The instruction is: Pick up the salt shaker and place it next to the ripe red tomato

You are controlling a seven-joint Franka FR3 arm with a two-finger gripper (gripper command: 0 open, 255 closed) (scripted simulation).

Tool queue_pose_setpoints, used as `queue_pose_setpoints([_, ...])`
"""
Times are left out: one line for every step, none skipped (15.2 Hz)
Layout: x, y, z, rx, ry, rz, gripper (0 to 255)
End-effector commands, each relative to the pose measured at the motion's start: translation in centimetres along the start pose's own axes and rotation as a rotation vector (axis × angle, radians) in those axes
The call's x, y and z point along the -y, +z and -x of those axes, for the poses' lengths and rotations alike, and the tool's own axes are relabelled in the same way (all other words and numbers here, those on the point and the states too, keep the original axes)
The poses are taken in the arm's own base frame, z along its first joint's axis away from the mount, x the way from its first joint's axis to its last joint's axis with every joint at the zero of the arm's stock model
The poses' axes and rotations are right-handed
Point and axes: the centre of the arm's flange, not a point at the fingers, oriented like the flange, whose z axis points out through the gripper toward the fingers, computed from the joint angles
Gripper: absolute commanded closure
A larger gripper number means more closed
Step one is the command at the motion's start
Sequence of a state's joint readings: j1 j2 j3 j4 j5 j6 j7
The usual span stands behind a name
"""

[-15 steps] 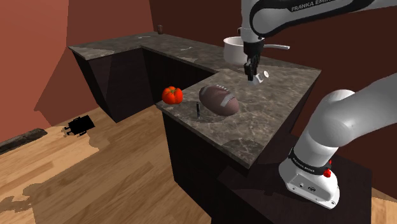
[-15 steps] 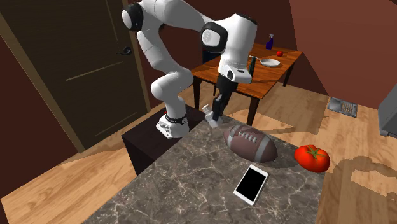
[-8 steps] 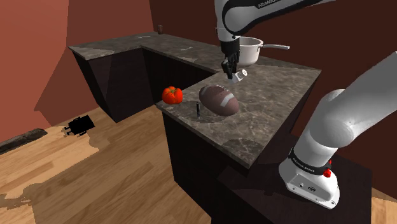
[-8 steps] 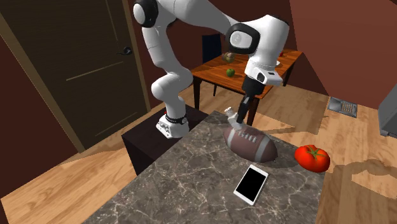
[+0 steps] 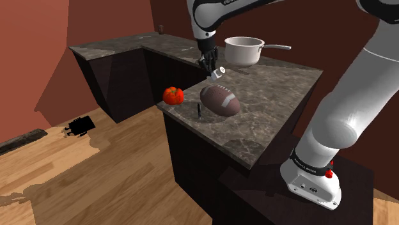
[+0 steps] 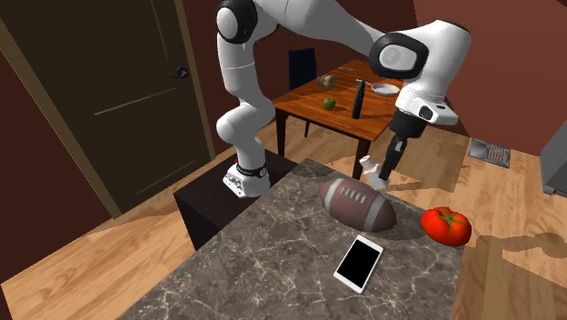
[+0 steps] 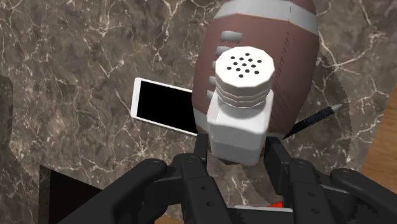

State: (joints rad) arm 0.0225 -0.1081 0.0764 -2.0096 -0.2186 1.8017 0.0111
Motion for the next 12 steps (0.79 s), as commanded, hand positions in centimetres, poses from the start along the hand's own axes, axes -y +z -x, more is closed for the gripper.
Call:
queue_pose_setpoints([1.0,-0.4,-2.6,0.000,0.001,-0.001,255])
queue_pose_setpoints([1.4,-0.7,-3.8,0.000,0.001,-0.001,255])
queue_pose_setpoints([1.8,-0.9,-5.1,0.000,0.001,-0.001,255])
queue_pose_setpoints([2.2,-1.1,-6.3,0.000,0.000,-0.001,255])
queue_pose_setpoints([2.6,-1.3,-7.5,0.000,0.000,-0.001,255])
queue_pose_setpoints([3.0,-1.6,-8.8,0.000,0.000,-0.001,255])
queue_pose_setpoints([3.4,-1.8,-10.0,0.000,0.000,-0.001,255])
queue_pose_setpoints([3.9,-2.1,-11.6,0.000,0.001,-0.001,255])
queue_pose_setpoints([4.1,-1.6,-11.6,0.000,0.000,-0.001,255])
queue_pose_setpoints([4.2,-1.1,-11.7,0.000,0.000,-0.001,255])
queue_pose_setpoints([4.3,-0.5,-11.7,0.000,0.000,-0.001,255])
queue_pose_setpoints([4.4,0.0,-11.8,0.000,0.000,-0.001,255])
